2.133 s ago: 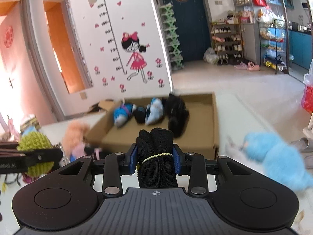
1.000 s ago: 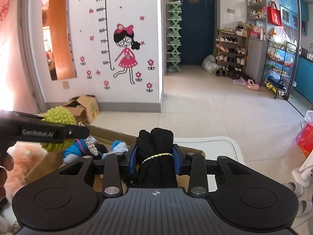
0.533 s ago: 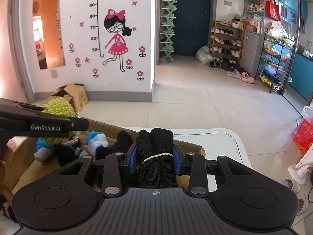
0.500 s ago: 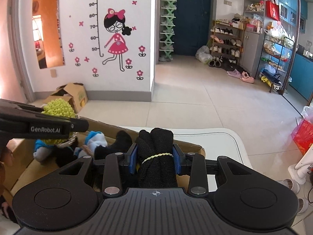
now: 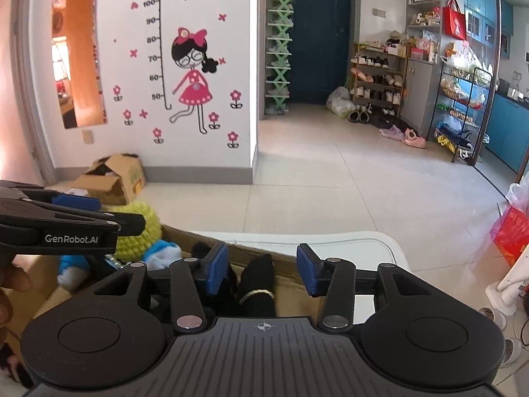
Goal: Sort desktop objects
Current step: 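Open both tools to drop the durian plush and sock into the box, then move left tool to black pink-banded sock while right tool reaches grey bow sock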
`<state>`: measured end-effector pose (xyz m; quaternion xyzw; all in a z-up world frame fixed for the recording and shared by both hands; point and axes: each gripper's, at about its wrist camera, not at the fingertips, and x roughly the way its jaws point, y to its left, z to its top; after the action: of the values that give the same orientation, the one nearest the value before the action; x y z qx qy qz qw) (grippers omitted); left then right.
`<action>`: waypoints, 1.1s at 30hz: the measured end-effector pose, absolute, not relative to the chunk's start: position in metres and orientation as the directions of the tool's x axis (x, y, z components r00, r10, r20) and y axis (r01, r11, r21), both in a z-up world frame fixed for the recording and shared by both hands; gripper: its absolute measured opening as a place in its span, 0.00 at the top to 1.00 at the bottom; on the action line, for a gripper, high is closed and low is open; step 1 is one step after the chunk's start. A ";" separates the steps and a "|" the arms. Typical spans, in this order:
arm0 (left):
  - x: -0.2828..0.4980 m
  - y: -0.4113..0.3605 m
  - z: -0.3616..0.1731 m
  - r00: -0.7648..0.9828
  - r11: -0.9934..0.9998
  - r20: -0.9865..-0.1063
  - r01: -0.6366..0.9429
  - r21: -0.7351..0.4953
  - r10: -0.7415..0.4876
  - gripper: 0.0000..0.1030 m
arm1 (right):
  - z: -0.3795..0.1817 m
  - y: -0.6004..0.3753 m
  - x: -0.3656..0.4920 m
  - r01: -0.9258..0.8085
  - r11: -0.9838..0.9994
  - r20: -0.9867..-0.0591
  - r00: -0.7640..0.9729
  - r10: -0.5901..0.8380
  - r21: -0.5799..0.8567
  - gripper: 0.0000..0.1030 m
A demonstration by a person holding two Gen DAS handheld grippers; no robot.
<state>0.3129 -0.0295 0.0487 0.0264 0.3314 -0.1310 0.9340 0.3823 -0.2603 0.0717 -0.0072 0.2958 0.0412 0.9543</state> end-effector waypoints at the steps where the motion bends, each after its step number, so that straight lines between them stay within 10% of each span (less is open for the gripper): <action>1: 0.307 -0.027 0.053 0.749 0.963 -0.620 0.265 -0.042 -0.233 0.42 | 0.075 -0.259 0.379 -0.088 0.996 -0.563 0.822 0.079 0.011 0.48; 20: 0.159 0.043 0.054 0.732 0.892 -0.605 0.446 0.077 -0.314 0.07 | 0.075 -0.174 0.123 -0.181 0.977 -0.522 0.826 0.211 0.109 0.16; 33: 0.227 0.026 -0.003 0.545 0.820 -0.754 0.572 0.015 -0.366 0.21 | 0.018 -0.113 0.095 -0.214 0.977 -0.538 0.821 0.191 0.021 0.16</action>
<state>0.2271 0.0255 -0.0027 0.1308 0.3934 -0.2696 0.8692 0.0948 -0.1134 0.0180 -0.0203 0.2800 0.1060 0.9539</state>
